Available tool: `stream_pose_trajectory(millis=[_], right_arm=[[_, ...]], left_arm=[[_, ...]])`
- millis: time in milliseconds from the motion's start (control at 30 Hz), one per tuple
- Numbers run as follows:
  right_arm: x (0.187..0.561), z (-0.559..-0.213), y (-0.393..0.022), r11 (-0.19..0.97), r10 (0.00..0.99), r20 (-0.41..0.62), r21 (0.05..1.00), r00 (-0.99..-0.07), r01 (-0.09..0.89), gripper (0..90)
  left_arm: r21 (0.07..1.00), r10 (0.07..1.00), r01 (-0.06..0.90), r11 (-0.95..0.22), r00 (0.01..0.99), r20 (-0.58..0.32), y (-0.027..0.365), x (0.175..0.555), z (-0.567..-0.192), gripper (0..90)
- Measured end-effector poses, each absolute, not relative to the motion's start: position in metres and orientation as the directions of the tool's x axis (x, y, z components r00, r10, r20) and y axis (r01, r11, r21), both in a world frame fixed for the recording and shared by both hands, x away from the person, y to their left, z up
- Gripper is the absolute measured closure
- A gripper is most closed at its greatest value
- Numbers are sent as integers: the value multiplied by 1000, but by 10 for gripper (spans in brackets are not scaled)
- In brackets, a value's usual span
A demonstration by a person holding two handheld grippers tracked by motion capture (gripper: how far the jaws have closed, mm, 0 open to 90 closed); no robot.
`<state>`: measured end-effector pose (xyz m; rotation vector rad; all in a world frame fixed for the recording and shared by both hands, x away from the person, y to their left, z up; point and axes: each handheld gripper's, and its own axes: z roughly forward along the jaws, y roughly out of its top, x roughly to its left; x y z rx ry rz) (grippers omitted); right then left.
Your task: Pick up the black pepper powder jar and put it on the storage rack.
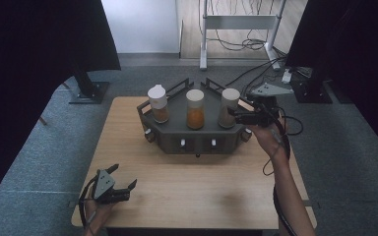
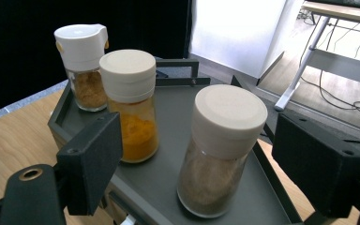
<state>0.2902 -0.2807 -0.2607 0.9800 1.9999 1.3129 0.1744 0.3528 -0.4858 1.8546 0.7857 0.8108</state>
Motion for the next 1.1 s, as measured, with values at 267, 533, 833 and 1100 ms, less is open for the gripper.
stream_pose_trajectory(millis=[267,533,833,1100], right_arm=[[272,-260,-284,267,803,-69,929,-591,255,162],[259,-267,-287,280,799,-79,926,-596,253,162],[247,-274,-293,279,799,-78,927,-597,252,161],[234,-280,-299,273,797,-77,931,-599,244,160]], left_arm=[[915,790,172,-364,578,206,352,174,-486,100],[914,788,171,-368,579,210,351,175,-486,100],[913,787,170,-371,579,212,350,174,-486,100],[913,788,171,-371,579,212,350,174,-486,100]])
